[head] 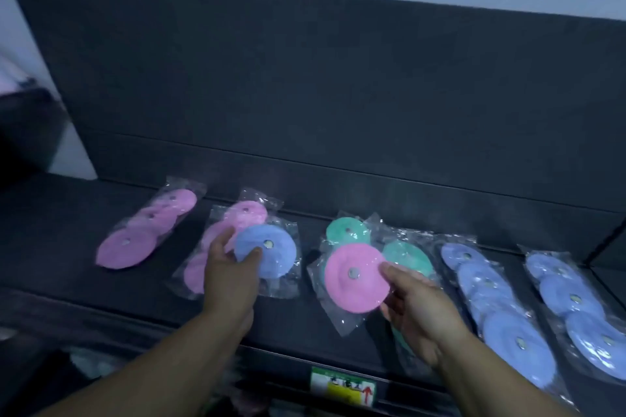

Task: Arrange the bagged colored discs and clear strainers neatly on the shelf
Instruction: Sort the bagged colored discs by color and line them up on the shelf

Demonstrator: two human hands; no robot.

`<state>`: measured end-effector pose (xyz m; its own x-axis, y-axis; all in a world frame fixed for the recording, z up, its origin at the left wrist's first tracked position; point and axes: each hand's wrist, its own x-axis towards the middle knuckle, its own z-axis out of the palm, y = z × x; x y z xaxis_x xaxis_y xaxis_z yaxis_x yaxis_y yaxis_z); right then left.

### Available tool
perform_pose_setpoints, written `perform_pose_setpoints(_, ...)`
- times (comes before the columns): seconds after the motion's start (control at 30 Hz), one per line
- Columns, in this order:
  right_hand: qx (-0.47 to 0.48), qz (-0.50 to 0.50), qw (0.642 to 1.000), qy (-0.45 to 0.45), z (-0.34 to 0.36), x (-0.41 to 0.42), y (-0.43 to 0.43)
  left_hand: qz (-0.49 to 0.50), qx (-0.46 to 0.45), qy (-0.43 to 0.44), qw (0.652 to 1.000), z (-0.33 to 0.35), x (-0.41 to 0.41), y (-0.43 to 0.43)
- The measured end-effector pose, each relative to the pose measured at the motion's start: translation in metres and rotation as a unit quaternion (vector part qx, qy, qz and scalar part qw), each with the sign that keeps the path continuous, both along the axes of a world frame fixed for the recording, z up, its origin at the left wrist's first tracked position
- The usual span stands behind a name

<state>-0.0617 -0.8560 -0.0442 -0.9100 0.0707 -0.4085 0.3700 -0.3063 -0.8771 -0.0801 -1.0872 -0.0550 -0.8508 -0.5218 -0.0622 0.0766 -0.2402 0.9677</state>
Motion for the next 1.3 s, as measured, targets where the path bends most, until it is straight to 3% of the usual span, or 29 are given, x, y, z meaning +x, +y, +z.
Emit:
perform_pose_setpoints(0.43,0.117,0.137,0.982,-0.059,-0.035,-0.037,-0.205,0.102,-0.017,-0.049,0.993,-0.016,0.01,-0.231)
perform_pose_setpoints(0.67,0.136,0.101,0.984,-0.056,-0.04,-0.051,-0.258,0.066,0.024,-0.046,0.996,-0.022,0.014,-0.272)
perform_pose_setpoints(0.77,0.255,0.085,0.963,0.009,-0.041,-0.057,-0.264,0.021,0.045,-0.049,0.998,-0.018,0.017,-0.269)
perform_pose_setpoints(0.87,0.427,0.05,0.899,0.09,-0.039,-0.05,-0.261,-0.039,0.067,-0.055,0.995,-0.02,0.015,-0.258)
perform_pose_setpoints(0.93,0.395,0.037,0.908,0.136,-0.031,-0.035,-0.267,-0.086,0.069,-0.058,0.992,-0.022,0.013,-0.245)
perform_pose_setpoints(1.03,0.216,0.11,0.966,0.086,-0.025,-0.017,-0.278,-0.152,0.066,-0.064,0.984,-0.021,0.012,-0.22)
perform_pose_setpoints(1.13,0.102,0.134,0.985,0.048,-0.027,-0.008,-0.272,-0.212,-0.006,-0.069,0.975,-0.022,0.01,-0.195)
perform_pose_setpoints(1.2,0.084,0.093,0.991,0.039,-0.028,-0.007,-0.254,-0.264,-0.132,-0.067,0.953,-0.027,0.006,-0.184)
perform_pose_setpoints(1.23,0.083,0.062,0.994,0.031,-0.028,-0.006,-0.241,-0.282,-0.226,-0.07,0.93,-0.032,0.003,-0.18)
perform_pose_setpoints(1.3,0.089,0.004,0.996,0.011,-0.029,-0.004,-0.212,-0.296,-0.426,-0.077,0.851,-0.04,-0.003,-0.174)
